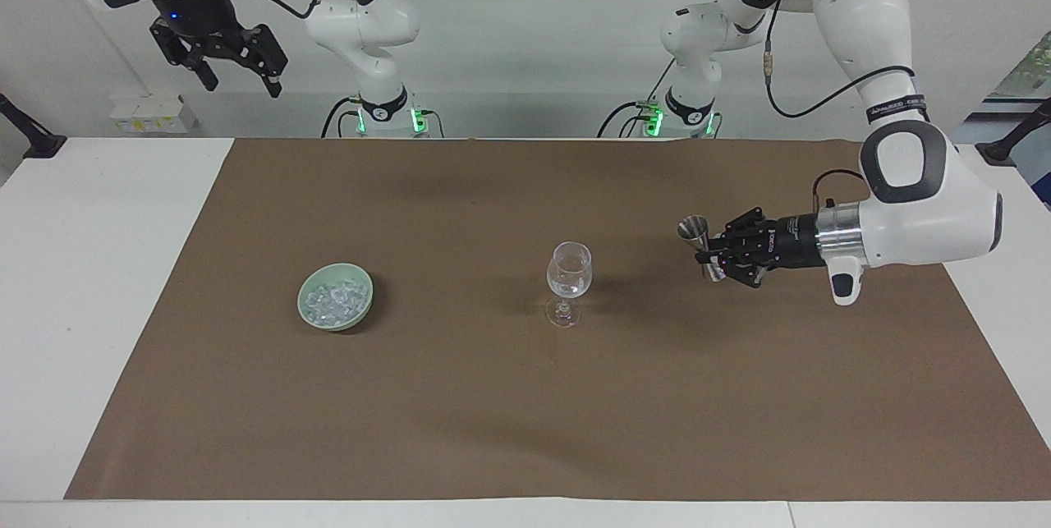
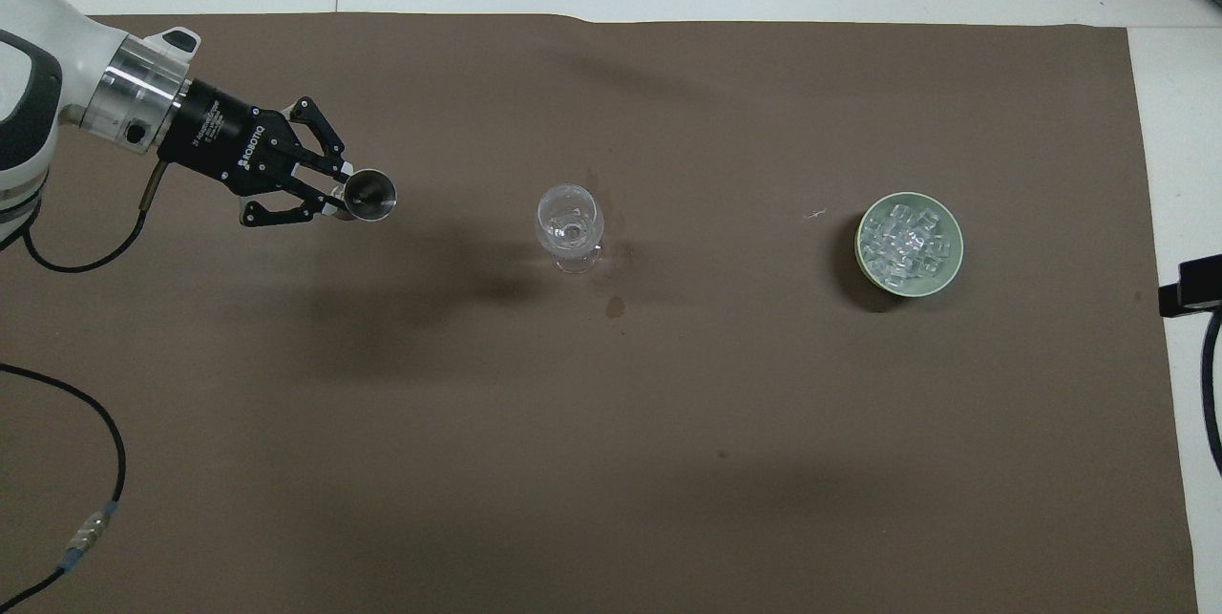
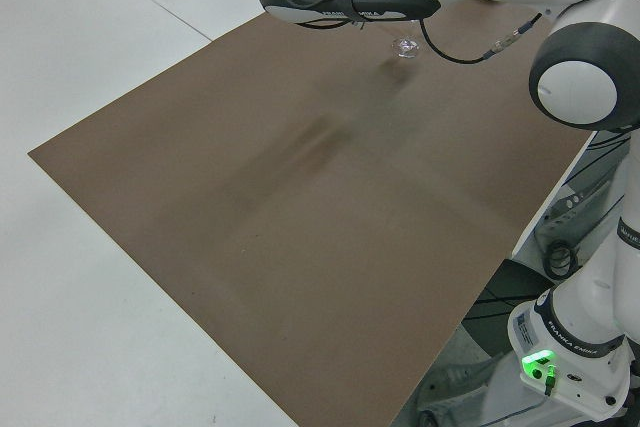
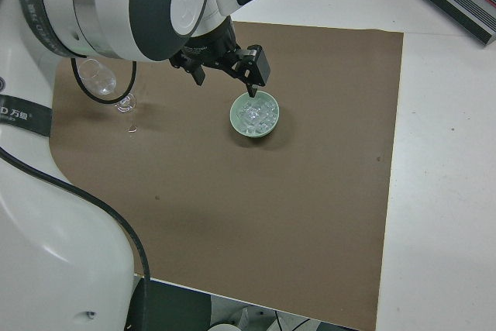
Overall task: Pour wine and add ice with both arms
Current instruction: 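Carry the bottle away with the left gripper while the right gripper reaches in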
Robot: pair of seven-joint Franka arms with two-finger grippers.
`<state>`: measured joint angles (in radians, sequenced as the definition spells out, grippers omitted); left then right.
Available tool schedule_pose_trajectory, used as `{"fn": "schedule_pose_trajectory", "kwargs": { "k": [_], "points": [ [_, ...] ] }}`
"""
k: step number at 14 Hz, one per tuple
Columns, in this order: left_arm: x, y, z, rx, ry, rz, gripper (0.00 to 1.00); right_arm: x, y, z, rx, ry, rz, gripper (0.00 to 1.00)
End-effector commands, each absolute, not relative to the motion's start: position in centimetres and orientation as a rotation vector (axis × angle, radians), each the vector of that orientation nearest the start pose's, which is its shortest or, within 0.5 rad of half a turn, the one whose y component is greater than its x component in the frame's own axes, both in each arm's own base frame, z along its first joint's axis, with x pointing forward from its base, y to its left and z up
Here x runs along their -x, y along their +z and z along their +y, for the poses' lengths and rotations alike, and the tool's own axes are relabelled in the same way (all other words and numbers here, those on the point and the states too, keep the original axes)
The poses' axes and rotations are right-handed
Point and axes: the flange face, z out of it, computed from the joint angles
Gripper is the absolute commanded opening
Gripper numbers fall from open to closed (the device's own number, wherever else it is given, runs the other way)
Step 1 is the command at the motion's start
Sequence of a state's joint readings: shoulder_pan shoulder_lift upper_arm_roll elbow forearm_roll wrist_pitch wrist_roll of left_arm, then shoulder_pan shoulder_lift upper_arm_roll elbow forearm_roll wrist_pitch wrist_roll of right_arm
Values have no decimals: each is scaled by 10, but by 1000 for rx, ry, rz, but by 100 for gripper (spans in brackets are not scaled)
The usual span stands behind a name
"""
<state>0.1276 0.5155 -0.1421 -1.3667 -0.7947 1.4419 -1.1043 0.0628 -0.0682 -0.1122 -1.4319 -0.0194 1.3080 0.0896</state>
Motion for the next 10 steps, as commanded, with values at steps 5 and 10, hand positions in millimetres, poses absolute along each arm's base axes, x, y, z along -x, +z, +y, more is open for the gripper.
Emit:
{"fn": "schedule_pose_trajectory", "kwargs": {
  "k": [5, 10],
  "points": [
    [-664, 383, -2, -1865, -1200, 1230, 0, -509, 680, -30, 3140, 39, 161, 100],
    [-656, 340, 33, -1783, -1243, 1161, 0, -521, 640, -29, 3145, 18, 82, 100]
  ]
}}
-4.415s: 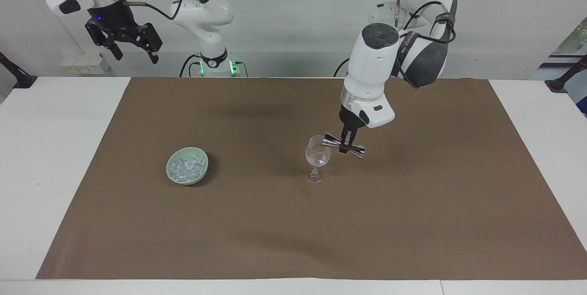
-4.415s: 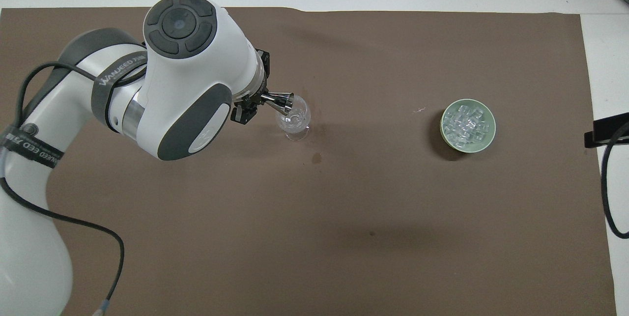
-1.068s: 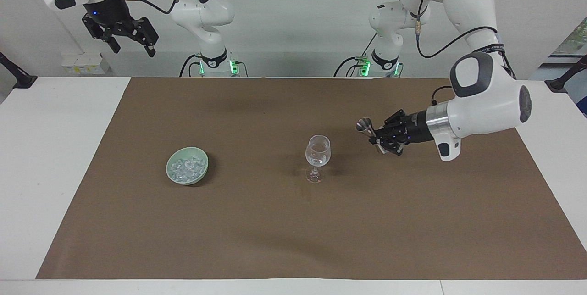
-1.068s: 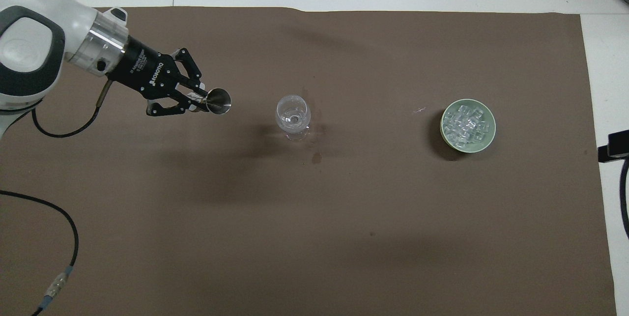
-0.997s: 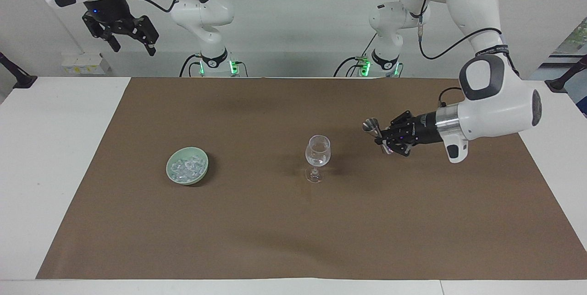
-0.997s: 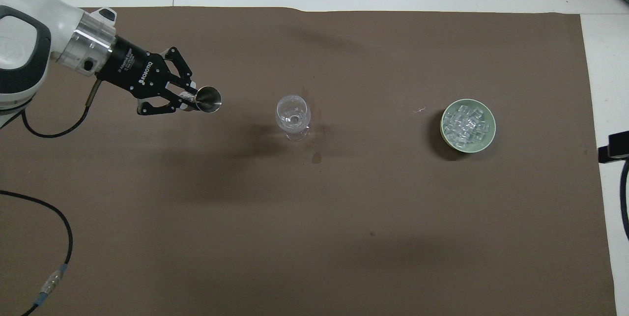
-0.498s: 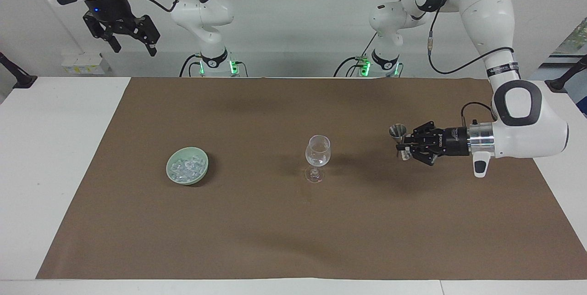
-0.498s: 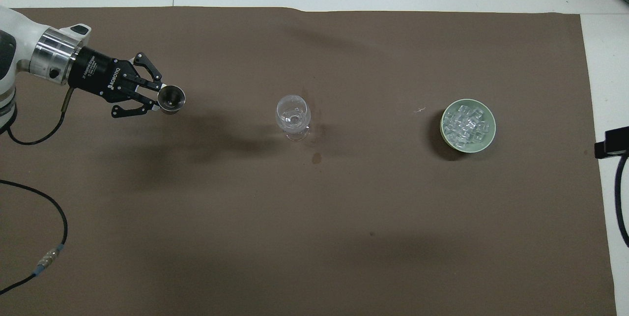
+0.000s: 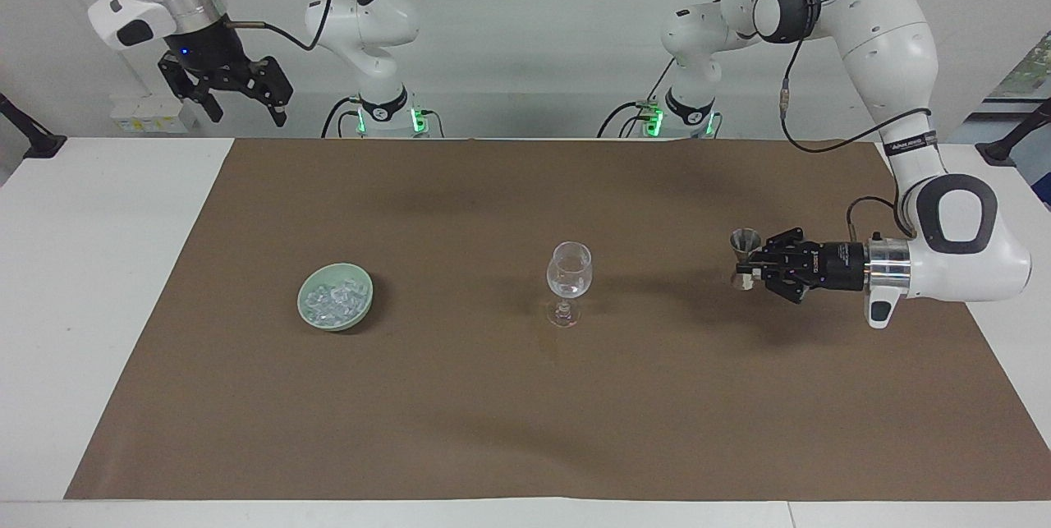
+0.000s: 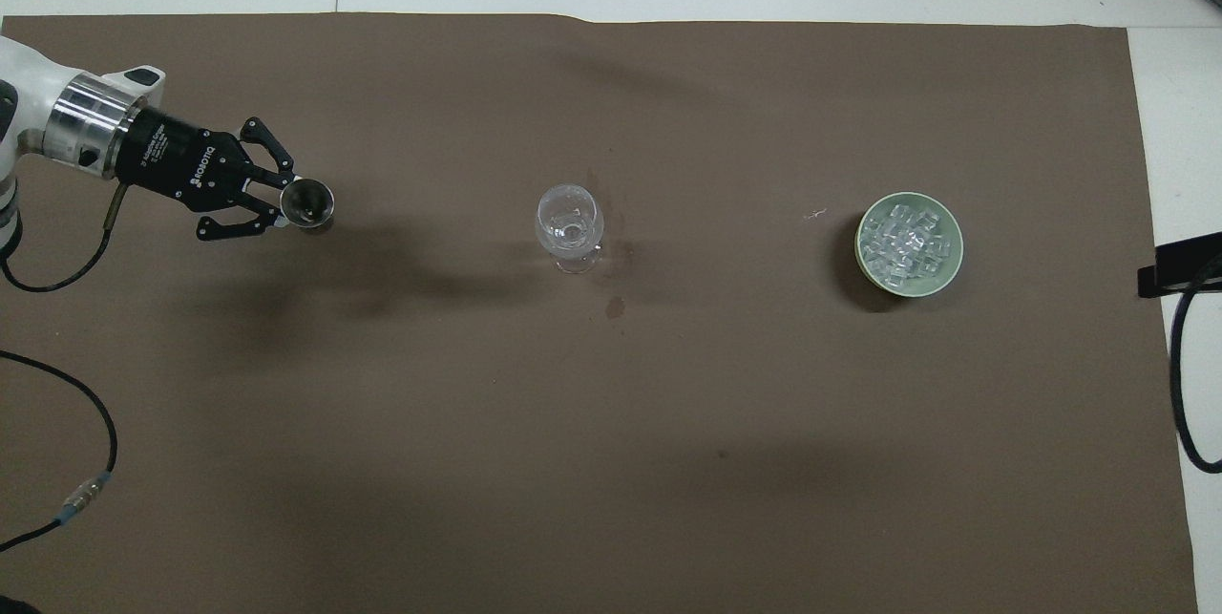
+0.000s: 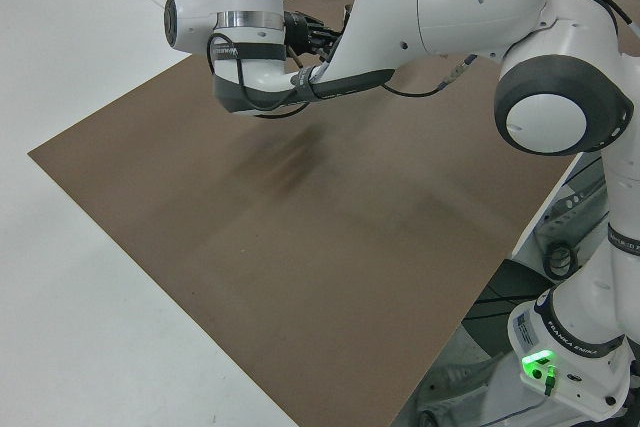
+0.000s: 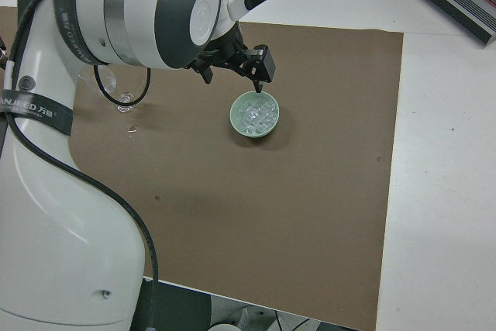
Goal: Pour wine and add ice with both arms
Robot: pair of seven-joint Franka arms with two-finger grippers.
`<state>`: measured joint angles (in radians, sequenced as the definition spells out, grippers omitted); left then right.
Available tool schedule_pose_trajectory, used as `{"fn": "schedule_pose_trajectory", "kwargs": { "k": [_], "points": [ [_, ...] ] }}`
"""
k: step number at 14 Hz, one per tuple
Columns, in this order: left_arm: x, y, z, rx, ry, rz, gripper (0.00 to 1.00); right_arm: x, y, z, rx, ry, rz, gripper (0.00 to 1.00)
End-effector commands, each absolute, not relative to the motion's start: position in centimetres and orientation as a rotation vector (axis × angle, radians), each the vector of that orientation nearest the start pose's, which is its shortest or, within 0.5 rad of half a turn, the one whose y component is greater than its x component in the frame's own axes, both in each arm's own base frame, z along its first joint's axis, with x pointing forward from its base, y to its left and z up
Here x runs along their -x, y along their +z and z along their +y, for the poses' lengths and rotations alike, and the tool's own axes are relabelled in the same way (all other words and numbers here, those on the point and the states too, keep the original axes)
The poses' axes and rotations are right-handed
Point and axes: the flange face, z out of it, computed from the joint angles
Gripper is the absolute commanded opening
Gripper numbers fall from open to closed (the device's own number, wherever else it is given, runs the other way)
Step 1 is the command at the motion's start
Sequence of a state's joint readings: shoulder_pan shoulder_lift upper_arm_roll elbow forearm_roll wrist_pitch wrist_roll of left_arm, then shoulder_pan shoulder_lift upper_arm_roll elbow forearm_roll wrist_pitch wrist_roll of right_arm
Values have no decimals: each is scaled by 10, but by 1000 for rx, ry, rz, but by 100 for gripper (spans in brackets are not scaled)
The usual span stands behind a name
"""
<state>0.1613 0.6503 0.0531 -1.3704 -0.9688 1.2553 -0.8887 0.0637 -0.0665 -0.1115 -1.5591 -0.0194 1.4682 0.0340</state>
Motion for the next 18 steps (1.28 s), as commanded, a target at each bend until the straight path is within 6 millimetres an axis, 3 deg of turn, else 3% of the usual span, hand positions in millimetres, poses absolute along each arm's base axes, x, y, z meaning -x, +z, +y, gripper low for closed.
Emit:
{"fn": "schedule_pose_trajectory", "kwargs": {
  "k": [1, 4, 10, 14, 18],
  "points": [
    [-654, 332, 47, -1765, -1241, 1172, 0, -524, 630, -29, 3146, 16, 81, 100],
    [-648, 308, 72, -1728, -1250, 1155, 0, -533, 597, -20, 3147, -9, 55, 100],
    [-633, 270, 88, -1620, -1275, 1138, 0, -556, 512, -6, 3166, -53, 3, 100],
    [-631, 263, 94, -1612, -1267, 1134, 0, -587, 459, 2, 3175, -93, -28, 100],
    [-622, 249, 102, -1605, -1244, 1106, 0, -595, 421, 5, 3178, -121, -43, 100]
  ]
}}
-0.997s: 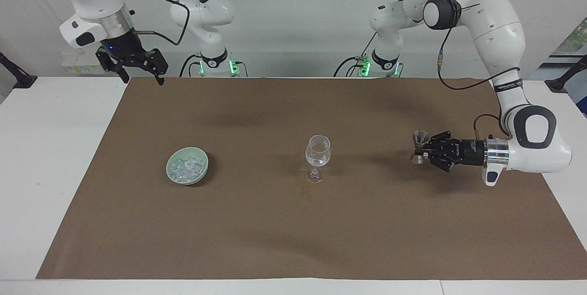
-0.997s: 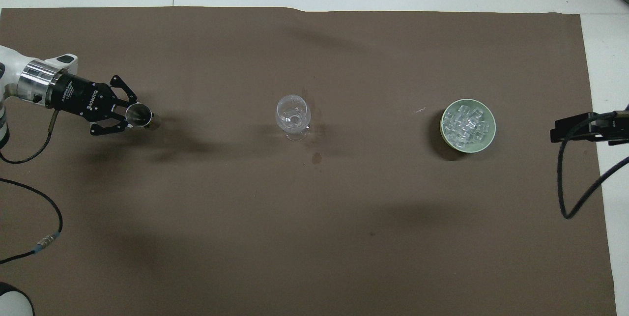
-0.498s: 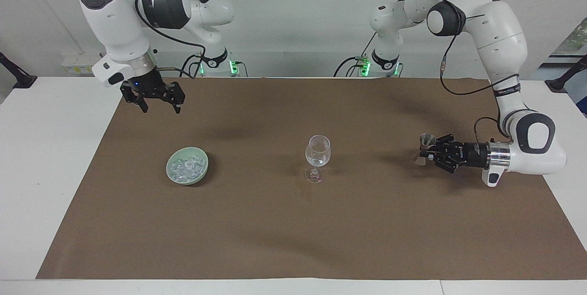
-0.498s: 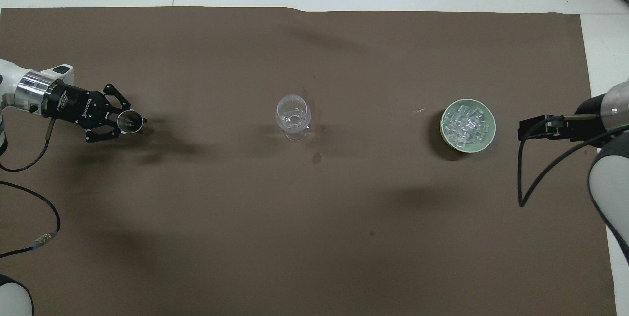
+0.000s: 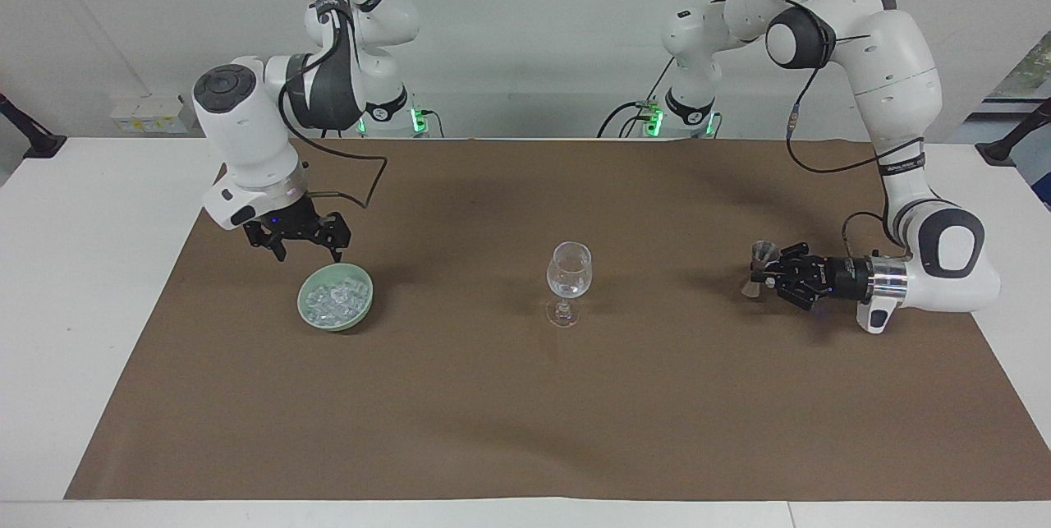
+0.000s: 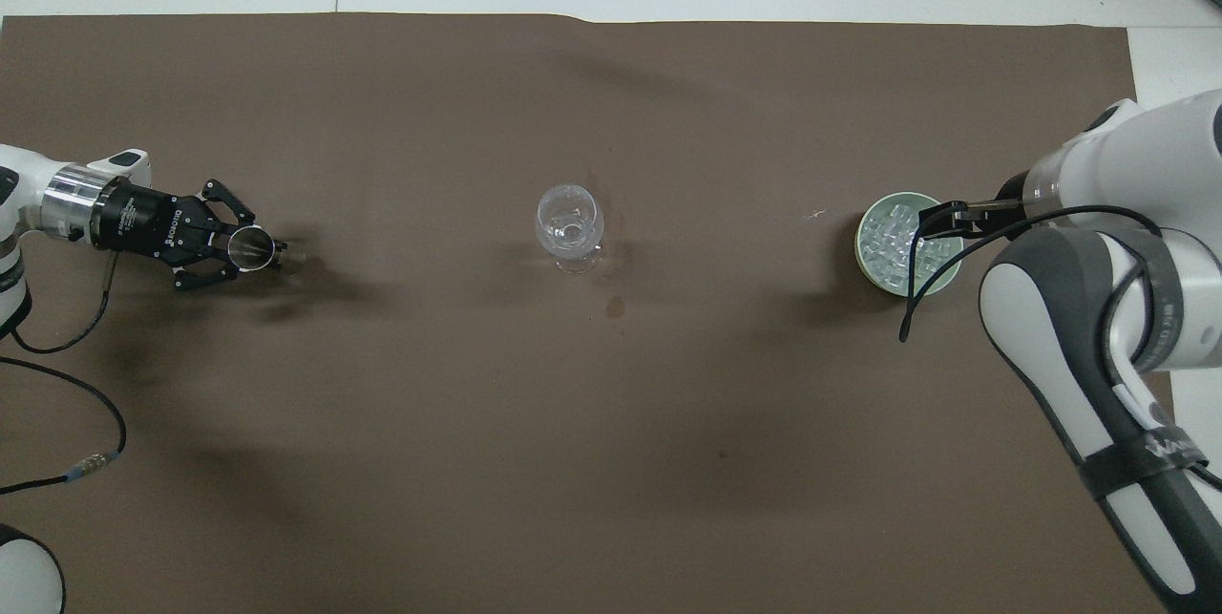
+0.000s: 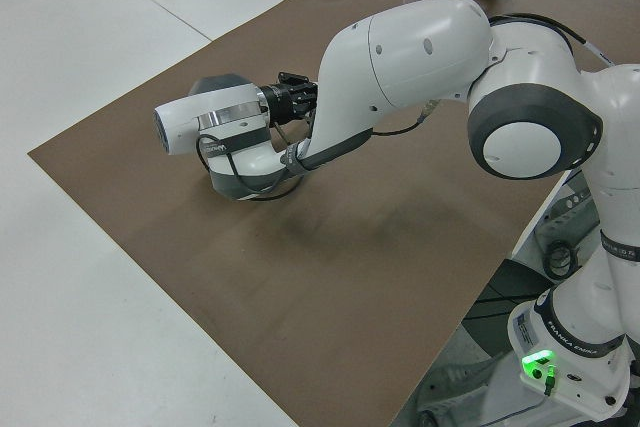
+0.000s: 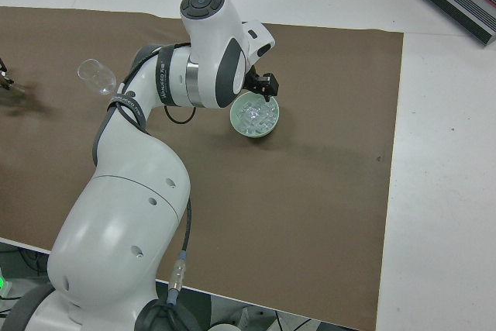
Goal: Pour wine and add ice with both arms
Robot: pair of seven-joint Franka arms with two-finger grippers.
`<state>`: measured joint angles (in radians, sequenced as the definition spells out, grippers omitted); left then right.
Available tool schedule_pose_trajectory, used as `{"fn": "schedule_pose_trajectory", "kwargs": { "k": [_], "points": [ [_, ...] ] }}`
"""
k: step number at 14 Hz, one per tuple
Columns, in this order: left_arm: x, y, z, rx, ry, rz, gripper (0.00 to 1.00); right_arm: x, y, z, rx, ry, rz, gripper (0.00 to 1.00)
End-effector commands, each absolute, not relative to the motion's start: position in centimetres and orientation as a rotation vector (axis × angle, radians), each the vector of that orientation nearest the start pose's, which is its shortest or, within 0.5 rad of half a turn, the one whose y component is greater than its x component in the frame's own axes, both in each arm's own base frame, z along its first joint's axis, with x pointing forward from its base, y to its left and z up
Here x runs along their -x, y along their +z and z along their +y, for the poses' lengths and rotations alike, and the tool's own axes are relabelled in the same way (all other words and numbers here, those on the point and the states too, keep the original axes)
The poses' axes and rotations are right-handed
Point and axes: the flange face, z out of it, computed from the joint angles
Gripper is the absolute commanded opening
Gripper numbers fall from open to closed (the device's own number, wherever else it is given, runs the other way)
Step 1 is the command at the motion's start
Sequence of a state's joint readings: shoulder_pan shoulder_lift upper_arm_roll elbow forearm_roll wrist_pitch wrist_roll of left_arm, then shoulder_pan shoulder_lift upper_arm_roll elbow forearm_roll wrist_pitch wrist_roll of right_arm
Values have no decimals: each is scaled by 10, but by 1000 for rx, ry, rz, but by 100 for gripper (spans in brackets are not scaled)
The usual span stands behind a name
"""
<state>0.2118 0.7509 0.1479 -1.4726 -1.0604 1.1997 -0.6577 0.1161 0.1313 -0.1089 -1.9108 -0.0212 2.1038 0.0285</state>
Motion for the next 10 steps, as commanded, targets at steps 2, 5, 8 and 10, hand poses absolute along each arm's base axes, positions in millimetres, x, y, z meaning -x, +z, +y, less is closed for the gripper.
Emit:
{"fn": "schedule_pose_trajectory", "kwargs": {
  "k": [2, 5, 8, 10],
  "points": [
    [-621, 247, 101, -1603, -1249, 1107, 0, -592, 412, 4, 3177, -135, -47, 100],
    [-619, 243, 99, -1597, -1256, 1109, 0, -592, 395, 5, 3184, -116, -64, 100],
    [-616, 238, 96, -1584, -1260, 1101, 0, -595, 369, 5, 3198, -146, -89, 100],
    [-616, 237, 94, -1573, -1259, 1096, 0, -598, 360, 9, 3200, -154, -102, 100]
  ]
}}
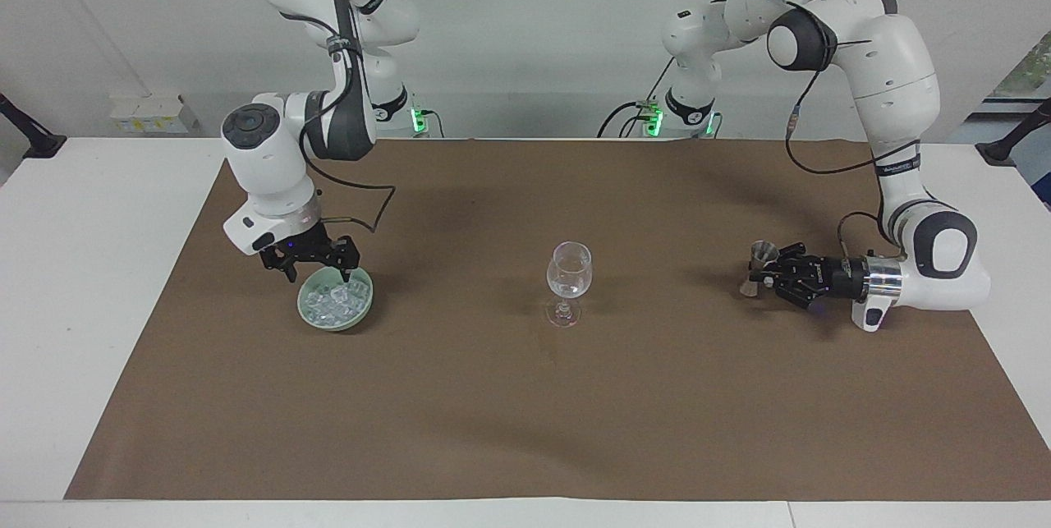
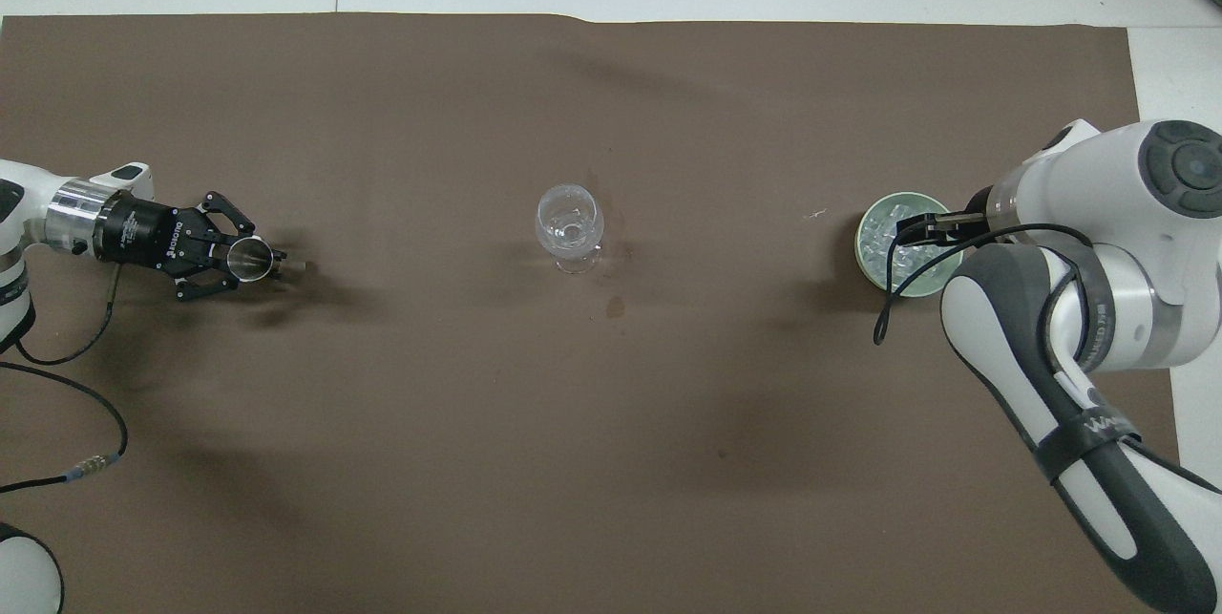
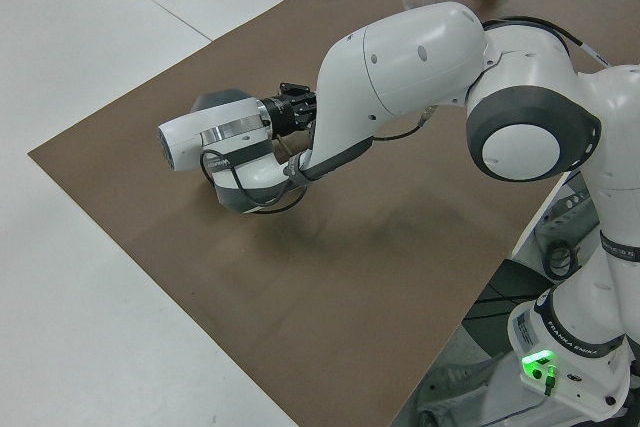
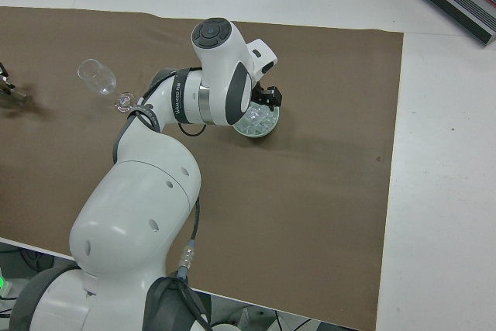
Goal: Pour wine and add ice with both arms
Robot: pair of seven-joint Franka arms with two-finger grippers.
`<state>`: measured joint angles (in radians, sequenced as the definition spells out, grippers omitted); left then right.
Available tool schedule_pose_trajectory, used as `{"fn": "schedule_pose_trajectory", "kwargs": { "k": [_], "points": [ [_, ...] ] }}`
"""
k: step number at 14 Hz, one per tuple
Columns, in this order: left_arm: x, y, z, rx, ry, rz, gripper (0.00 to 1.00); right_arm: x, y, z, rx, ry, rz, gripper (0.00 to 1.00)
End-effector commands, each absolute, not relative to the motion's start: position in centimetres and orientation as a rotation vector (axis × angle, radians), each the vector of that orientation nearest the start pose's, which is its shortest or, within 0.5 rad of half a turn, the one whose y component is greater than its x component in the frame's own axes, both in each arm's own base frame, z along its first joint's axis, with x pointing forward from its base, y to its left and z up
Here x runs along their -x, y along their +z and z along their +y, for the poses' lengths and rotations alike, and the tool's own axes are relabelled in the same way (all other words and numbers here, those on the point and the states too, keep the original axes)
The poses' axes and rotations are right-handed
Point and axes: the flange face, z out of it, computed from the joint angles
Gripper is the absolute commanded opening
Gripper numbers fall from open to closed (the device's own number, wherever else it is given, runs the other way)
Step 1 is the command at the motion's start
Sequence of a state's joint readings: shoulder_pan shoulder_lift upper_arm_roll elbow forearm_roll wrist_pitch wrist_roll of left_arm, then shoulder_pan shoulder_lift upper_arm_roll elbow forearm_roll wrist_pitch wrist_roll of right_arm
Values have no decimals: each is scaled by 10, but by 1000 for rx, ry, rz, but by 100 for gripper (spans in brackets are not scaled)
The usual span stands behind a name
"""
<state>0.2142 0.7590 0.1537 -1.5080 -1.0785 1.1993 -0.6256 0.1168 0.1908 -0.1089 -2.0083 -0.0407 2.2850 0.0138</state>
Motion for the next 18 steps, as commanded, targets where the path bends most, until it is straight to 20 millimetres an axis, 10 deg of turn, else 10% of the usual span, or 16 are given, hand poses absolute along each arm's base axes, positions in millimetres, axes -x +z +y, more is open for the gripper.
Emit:
{"fn": "schedule_pose_trajectory", "kwargs": {
  "k": [1, 13, 18],
  "points": [
    [-615, 236, 94, -1573, -1259, 1098, 0, -598, 356, 21, 3204, -145, -140, 100],
    [-612, 225, 90, -1558, -1243, 1104, 3, -601, 339, 32, 3230, -154, -205, 95],
    [-615, 222, 91, -1563, -1218, 1097, 4, -601, 339, 32, 3231, -152, -207, 69]
  ]
}}
